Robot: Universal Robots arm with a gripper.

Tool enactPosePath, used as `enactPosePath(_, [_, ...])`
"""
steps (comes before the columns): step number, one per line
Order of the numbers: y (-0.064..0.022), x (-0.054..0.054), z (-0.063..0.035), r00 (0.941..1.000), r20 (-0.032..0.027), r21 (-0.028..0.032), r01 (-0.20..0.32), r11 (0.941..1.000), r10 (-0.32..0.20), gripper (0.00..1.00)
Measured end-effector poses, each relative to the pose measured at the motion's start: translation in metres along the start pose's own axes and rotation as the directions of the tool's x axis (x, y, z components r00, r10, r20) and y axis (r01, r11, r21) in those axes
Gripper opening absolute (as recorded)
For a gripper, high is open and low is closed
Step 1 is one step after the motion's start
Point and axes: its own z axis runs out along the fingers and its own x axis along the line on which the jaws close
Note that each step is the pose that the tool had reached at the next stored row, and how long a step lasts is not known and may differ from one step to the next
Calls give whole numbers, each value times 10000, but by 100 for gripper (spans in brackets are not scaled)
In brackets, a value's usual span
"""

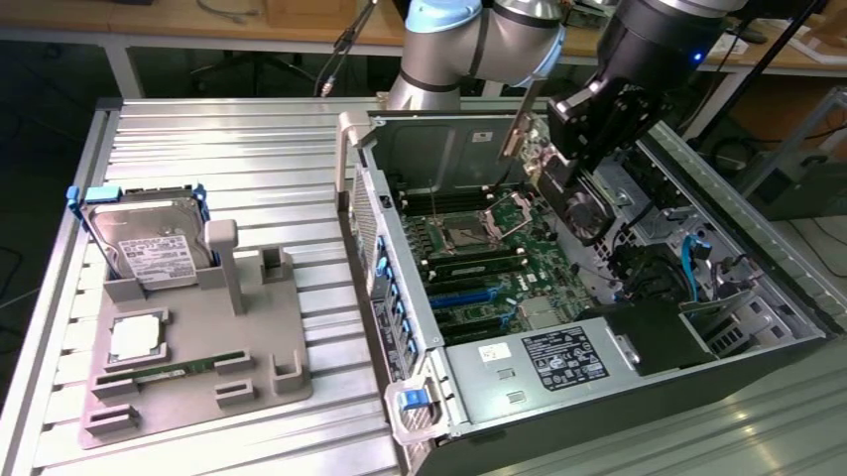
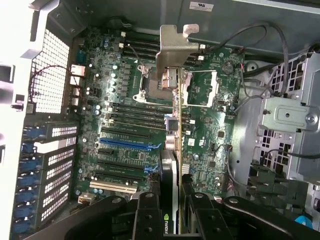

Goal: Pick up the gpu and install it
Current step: 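Insert the gpu into the slot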

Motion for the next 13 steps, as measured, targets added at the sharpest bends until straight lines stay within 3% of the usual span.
enactPosePath(13, [0,0,0,9980,-35,25,632,9980,-632,27])
